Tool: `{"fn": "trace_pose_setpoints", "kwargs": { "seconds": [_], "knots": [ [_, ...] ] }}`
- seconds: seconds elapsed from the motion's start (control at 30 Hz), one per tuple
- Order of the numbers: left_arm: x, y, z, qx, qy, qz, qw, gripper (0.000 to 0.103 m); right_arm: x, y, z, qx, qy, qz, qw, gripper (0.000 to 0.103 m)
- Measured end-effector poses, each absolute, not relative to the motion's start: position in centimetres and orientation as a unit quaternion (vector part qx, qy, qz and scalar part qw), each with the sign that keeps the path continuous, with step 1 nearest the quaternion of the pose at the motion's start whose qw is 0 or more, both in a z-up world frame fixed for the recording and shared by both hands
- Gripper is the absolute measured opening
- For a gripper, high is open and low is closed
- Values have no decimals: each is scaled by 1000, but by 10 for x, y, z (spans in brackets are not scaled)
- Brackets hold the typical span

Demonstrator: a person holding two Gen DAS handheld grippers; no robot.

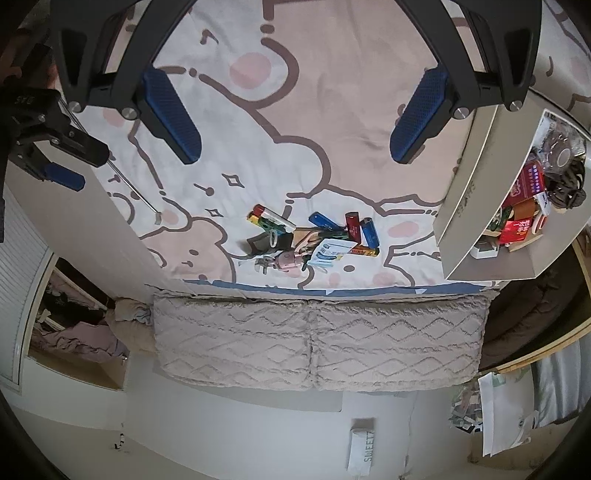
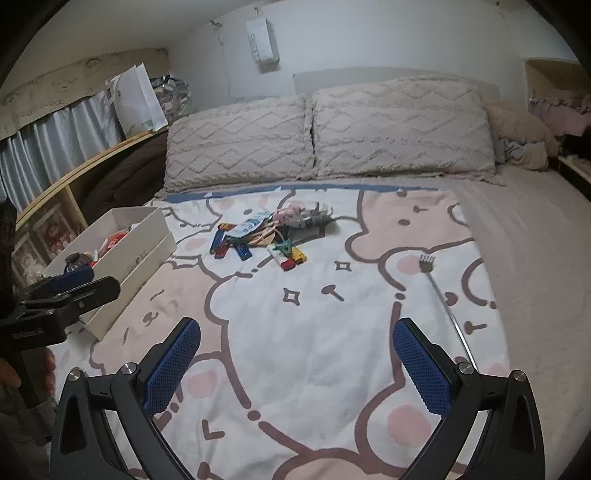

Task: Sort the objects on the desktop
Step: 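Move the left tool to the red lighter while the right approaches the blue-yellow cylinder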

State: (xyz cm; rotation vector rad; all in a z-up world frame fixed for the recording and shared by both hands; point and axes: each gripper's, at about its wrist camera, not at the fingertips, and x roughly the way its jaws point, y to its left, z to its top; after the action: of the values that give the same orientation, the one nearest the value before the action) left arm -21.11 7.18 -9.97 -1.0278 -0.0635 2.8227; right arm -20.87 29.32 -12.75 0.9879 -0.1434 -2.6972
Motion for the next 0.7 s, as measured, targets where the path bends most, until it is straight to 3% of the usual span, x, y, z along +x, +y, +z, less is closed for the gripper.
{"fn": "trace_pose_setpoints", "kwargs": {
  "seconds": [0.7],
  "knots": [
    [-292, 52, -163, -377, -33, 924, 49, 101, -307, 268, -176, 372, 1, -912, 175, 103]
  ]
}}
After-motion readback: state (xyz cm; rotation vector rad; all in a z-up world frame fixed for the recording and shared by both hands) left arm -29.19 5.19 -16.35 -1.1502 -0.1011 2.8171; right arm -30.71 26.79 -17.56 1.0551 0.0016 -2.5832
